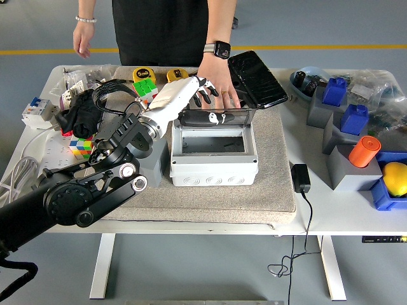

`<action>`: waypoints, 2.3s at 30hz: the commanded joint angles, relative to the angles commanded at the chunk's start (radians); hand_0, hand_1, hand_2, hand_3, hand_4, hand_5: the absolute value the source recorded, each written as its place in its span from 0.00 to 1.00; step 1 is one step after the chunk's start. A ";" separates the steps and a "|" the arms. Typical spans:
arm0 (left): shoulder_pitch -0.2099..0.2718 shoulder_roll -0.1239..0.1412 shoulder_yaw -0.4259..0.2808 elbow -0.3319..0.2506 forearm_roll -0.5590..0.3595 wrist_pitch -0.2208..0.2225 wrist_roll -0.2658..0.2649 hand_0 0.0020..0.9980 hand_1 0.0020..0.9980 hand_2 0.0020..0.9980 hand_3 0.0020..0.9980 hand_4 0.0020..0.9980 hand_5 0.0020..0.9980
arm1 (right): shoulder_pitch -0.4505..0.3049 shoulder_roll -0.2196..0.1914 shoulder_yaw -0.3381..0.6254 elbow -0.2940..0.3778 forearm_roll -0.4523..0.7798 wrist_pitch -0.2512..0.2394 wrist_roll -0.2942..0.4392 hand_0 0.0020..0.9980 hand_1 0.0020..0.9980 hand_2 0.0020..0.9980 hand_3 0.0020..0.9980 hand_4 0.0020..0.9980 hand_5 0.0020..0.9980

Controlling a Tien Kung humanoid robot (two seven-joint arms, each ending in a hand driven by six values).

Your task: Fetch the battery,place it into the box,close the lid of the box

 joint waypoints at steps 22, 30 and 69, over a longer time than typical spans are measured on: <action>0.074 0.011 0.019 -0.028 -0.061 0.006 -0.033 0.29 0.48 0.53 0.61 1.00 0.66 | 0.006 0.002 0.038 0.001 -0.012 -0.010 0.006 0.59 0.62 0.61 0.56 0.97 0.55; 0.128 0.033 -0.069 -0.063 -0.168 0.066 -0.150 0.42 0.60 0.62 0.66 1.00 0.65 | 0.012 0.000 0.045 0.001 -0.017 -0.006 0.000 0.60 0.62 0.61 0.56 0.97 0.54; 0.320 0.117 -0.492 -0.113 -0.465 0.191 -0.571 0.54 0.64 0.65 0.67 1.00 0.62 | 0.114 -0.040 -0.052 0.026 -0.027 -0.018 0.013 0.59 0.62 0.61 0.56 0.97 0.54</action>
